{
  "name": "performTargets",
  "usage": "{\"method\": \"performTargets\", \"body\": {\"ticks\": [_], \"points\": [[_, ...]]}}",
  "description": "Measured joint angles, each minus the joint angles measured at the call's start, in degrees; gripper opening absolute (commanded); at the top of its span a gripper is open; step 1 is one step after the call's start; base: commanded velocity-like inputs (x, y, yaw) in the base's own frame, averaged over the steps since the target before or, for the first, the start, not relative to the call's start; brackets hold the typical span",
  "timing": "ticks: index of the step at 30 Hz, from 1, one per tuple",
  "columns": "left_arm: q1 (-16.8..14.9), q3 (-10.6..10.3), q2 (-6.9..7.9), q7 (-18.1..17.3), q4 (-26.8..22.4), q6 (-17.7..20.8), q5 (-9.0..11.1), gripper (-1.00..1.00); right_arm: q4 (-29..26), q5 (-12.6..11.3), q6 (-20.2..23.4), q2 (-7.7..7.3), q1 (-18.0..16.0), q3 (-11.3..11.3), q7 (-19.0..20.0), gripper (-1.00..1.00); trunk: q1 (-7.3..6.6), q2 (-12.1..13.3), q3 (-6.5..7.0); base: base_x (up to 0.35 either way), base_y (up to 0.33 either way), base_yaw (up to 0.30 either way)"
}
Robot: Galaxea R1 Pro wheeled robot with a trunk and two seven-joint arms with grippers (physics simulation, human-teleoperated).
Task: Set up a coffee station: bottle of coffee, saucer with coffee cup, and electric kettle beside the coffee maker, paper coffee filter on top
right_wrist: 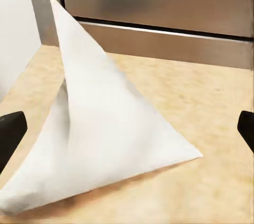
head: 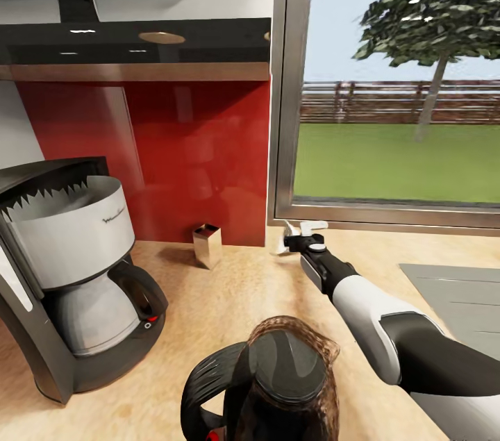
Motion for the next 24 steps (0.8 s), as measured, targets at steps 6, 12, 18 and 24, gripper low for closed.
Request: {"method": "performTargets", "body": {"ticks": [6, 12, 18, 24], "points": [[0.0, 0.0, 0.0, -0.03, 0.0, 0.0, -0.06, 1.0, 0.02, 0.0, 0.0, -0.61, 0.04, 0.03, 0.01, 1.0, 0.0, 0.0, 0.0, 0.0, 0.0, 0.0], [0.0, 0.0, 0.0, -0.01, 0.0, 0.0, -0.06, 1.0, 0.02, 0.0, 0.0, -0.65, 0.04, 0.02, 0.04, 1.0, 0.0, 0.0, 0.0, 0.0, 0.0, 0.0], [0.0, 0.0, 0.0, 0.14, 0.0, 0.0, -0.06, 1.0, 0.01, 0.0, -0.5, -1.16, 0.11, 0.0, 0.03, 1.0, 0.0, 0.0, 0.0, 0.0, 0.0, 0.0], [0.0, 0.0, -0.05, 0.16, 0.0, 0.0, -0.03, 1.0, 0.05, 0.0, -1.4, -1.89, 0.25, 0.01, 0.0, 1.0, 0.0, 0.0, 0.0, 0.0, 0.0, 0.0]]}}
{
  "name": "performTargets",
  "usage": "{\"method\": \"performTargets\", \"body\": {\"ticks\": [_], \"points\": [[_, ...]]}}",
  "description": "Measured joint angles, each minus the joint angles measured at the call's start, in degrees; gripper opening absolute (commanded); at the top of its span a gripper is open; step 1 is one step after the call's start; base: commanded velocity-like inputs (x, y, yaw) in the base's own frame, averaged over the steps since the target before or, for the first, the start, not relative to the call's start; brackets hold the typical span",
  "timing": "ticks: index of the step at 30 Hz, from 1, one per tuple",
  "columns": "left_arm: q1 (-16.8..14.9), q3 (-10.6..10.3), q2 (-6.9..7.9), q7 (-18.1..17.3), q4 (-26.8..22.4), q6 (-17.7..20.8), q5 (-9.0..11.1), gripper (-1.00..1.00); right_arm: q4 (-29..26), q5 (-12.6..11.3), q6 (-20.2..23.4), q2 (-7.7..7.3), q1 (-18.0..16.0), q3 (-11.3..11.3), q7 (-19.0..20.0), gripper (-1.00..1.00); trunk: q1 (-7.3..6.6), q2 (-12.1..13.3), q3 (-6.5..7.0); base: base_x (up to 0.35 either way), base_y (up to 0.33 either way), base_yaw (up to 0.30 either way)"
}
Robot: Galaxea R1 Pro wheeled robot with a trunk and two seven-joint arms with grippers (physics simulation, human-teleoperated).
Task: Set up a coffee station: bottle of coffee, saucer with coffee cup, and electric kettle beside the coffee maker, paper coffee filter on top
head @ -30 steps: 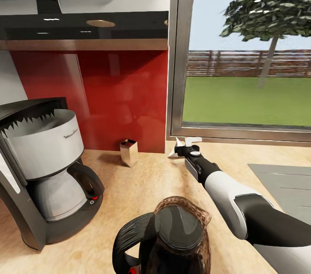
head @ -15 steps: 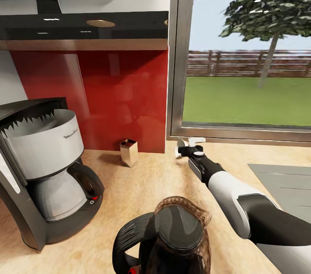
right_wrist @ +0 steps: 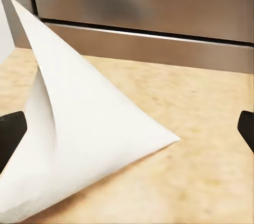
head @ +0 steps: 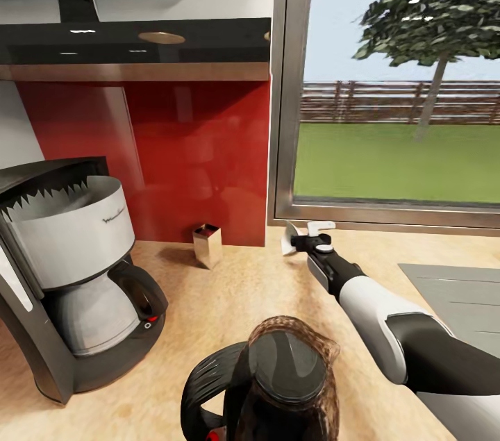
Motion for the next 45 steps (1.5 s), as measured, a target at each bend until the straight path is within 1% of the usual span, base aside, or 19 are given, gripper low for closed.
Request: {"method": "performTargets", "body": {"ticks": [7, 9, 11, 14, 24, 25, 27, 32, 36, 45], "points": [[0.0, 0.0, -0.03, 0.0, 0.0, 0.0, -0.01, 1.0, 0.01, 0.0, -0.03, -0.14, 0.09, 0.02, 0.06, 1.0, 0.0, 0.0, 0.0, 0.0, 0.0, 0.0], [0.0, 0.0, -0.04, -0.05, 0.0, 0.0, -0.02, 1.0, 1.28, -0.09, -0.08, -0.13, 0.41, 0.01, 0.06, 1.0, 0.0, 0.0, 0.0, 0.0, 0.0, 0.0], [0.0, 0.0, -0.04, -0.12, 0.0, 0.0, -0.03, 1.0, 2.75, -0.14, -0.9, -0.08, 0.52, 0.02, 0.05, 1.0, 0.0, 0.0, 0.0, 0.0, 0.0, 0.0], [0.0, 0.0, -0.04, -0.09, 0.0, 0.0, -0.02, 1.0, 3.28, -0.08, -2.56, -0.07, 0.59, 0.08, 0.07, 1.0, 0.0, 0.0, 0.0, 0.0, 0.0, 0.0], [0.0, 0.0, -0.04, -0.07, 0.0, 0.0, -0.03, 1.0, 3.47, -0.01, -3.08, -0.12, 0.61, 0.07, 0.07, 1.0, 0.0, 0.0, 0.0, 0.0, 0.0, 0.0], [0.0, 0.0, -0.04, -0.07, 0.0, 0.0, -0.03, 1.0, 3.57, -0.02, -3.09, -0.13, 0.61, 0.08, 0.07, -1.0, 0.0, 0.0, 0.0, 0.0, 0.0, 0.0], [0.0, 0.0, -0.04, -0.08, 0.0, 0.0, -0.02, 1.0, 5.44, -0.08, -3.64, -0.15, 0.61, 0.06, 0.07, -1.0, 0.0, 0.0, 0.0, 0.0, 0.0, 0.0], [0.0, 0.06, -0.04, -0.02, 0.0, 0.0, -0.01, 1.0, 6.95, 0.29, -5.71, -0.33, 0.59, 0.01, 0.08, -1.0, 0.0, 0.0, 0.01, 0.0, 0.0, 0.0], [0.0, 0.08, -0.04, 0.0, 0.0, 0.0, 0.04, 1.0, 8.51, 0.39, -6.19, -0.43, 0.64, 0.04, 0.08, -1.0, 0.0, -0.01, 0.01, 0.0, 0.0, 0.0], [0.0, 0.04, -0.04, -0.22, 0.01, -0.01, 0.01, 1.0, 9.04, 0.5, -6.34, -0.5, 0.66, 0.19, 0.16, -1.0, -0.01, -0.01, 0.01, 0.0, 0.0, 0.0]]}}
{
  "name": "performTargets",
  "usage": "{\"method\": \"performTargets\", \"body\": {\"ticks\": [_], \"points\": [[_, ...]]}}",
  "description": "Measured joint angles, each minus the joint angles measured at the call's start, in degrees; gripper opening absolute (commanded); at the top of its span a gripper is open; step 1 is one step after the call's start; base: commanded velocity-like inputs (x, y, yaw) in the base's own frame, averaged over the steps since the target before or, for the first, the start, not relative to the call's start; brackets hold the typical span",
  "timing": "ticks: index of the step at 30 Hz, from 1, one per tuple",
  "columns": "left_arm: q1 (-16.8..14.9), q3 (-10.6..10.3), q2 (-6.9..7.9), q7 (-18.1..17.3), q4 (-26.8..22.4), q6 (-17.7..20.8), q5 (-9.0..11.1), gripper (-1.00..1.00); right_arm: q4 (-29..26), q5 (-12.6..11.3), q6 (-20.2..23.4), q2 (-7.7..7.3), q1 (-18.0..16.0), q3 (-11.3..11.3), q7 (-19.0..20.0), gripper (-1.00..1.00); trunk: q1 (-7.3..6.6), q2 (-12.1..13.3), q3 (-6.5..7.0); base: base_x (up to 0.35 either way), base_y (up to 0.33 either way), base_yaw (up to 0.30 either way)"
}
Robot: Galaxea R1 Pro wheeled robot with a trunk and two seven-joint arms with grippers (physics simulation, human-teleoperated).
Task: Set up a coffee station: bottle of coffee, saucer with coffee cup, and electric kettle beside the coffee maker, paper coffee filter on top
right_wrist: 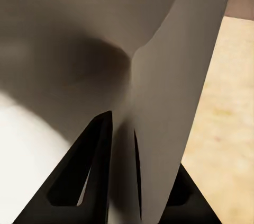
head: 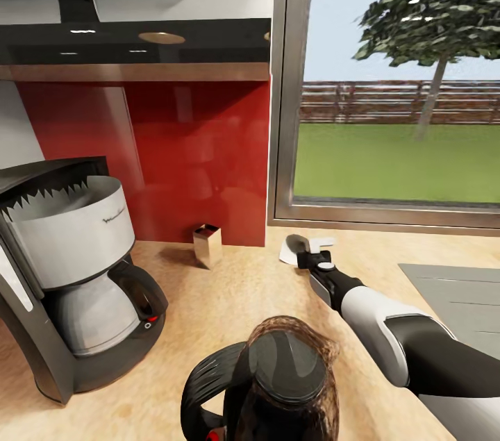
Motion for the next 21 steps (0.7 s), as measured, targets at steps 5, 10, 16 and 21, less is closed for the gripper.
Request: {"method": "performTargets", "body": {"ticks": [5, 10, 16, 21], "points": [[0.0, 0.0, 0.0, -0.02, 0.0, 0.0, 0.0, 1.0, 0.01, 0.0, -0.01, 0.0, -0.01, 0.0, 0.01, -1.0, 0.0, 0.0, 0.0, 0.0, 0.0, 0.0], [0.0, -0.01, 0.07, 0.15, -0.01, 0.05, -0.01, 1.0, -0.4, -0.53, 0.04, -0.01, 0.04, -0.22, -0.09, -1.0, 0.01, 0.01, -0.01, 0.0, 0.0, 0.0], [0.0, -0.23, 0.09, -0.01, -0.09, 0.02, -0.04, 1.0, -2.81, -0.47, 0.14, -0.01, 0.03, -0.24, 0.03, -1.0, 0.0, 0.01, -0.01, 0.0, 0.0, 0.0], [0.0, -0.41, 0.36, -0.16, -0.1, -0.01, -0.09, 1.0, -6.65, -0.45, 0.17, 0.0, 0.03, -0.25, 0.11, -1.0, 0.0, 0.01, -0.01, 0.0, 0.0, 0.0]]}}
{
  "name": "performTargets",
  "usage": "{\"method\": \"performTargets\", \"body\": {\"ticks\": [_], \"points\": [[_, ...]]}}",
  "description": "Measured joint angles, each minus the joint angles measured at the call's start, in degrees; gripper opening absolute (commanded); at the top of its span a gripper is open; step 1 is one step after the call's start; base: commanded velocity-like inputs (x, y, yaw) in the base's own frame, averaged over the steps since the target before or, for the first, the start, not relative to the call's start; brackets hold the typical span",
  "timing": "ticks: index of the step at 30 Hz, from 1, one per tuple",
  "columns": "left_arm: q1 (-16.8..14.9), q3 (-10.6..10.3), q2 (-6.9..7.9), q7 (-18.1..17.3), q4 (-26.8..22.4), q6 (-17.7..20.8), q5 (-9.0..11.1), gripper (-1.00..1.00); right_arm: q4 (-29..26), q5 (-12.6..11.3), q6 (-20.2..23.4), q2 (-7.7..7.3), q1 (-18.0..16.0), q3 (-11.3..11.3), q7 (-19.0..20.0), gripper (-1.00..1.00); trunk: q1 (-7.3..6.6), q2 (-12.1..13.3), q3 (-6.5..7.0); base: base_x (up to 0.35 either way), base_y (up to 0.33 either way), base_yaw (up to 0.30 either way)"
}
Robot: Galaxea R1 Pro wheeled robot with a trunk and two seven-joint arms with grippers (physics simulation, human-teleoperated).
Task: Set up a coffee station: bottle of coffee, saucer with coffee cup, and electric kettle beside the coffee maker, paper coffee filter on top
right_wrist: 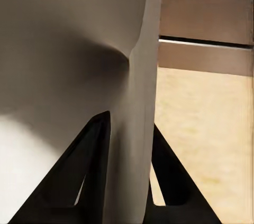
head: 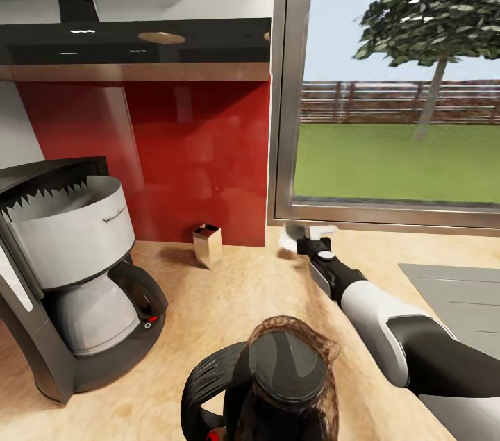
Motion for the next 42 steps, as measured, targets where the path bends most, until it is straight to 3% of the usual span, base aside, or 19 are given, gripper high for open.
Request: {"method": "performTargets", "body": {"ticks": [5, 8, 15, 23, 35, 42], "points": [[0.0, 0.04, 0.16, 0.13, -0.08, -0.8, 0.03, 1.0, -7.72, 0.0, 0.07, -0.07, -0.02, 0.01, 0.08, -1.0, 0.02, 0.0, 0.01, -0.127, 0.0, 0.0], [0.0, 0.12, 0.12, 0.14, -0.09, -0.92, -0.02, 1.0, -9.36, 0.0, 0.06, -0.13, 0.0, 0.01, 0.09, -1.0, 0.03, 0.0, 0.0, -0.308, -0.054, 0.0], [0.0, 0.13, -0.16, 0.31, -0.09, -0.65, -0.07, 1.0, -9.75, -0.08, 0.22, -1.51, 0.0, -0.01, 0.0, -1.0, 0.03, 0.0, 0.0, -0.281, -0.171, 0.0], [0.0, 0.24, -0.19, 0.38, -0.09, -0.69, 0.04, 1.0, -10.08, -0.08, 0.24, -1.56, -0.01, -0.02, -0.01, -1.0, 0.03, 0.0, 0.0, -0.237, -0.212, 0.0], [-0.05, 0.79, 0.39, 0.5, -0.58, -0.97, 0.37, 1.0, -9.73, 0.02, -0.16, -1.5, 0.01, -0.01, -0.24, -1.0, 0.03, 0.0, 0.07, -0.326, -0.003, -0.006], [-0.19, 0.65, 0.25, 0.49, -0.81, -1.15, 0.33, 1.0, -9.64, -0.08, -0.28, -1.54, 2.36, 0.0, -0.18, -1.0, 0.0, 0.0, 0.63, -0.067, 0.0, -0.083]]}}
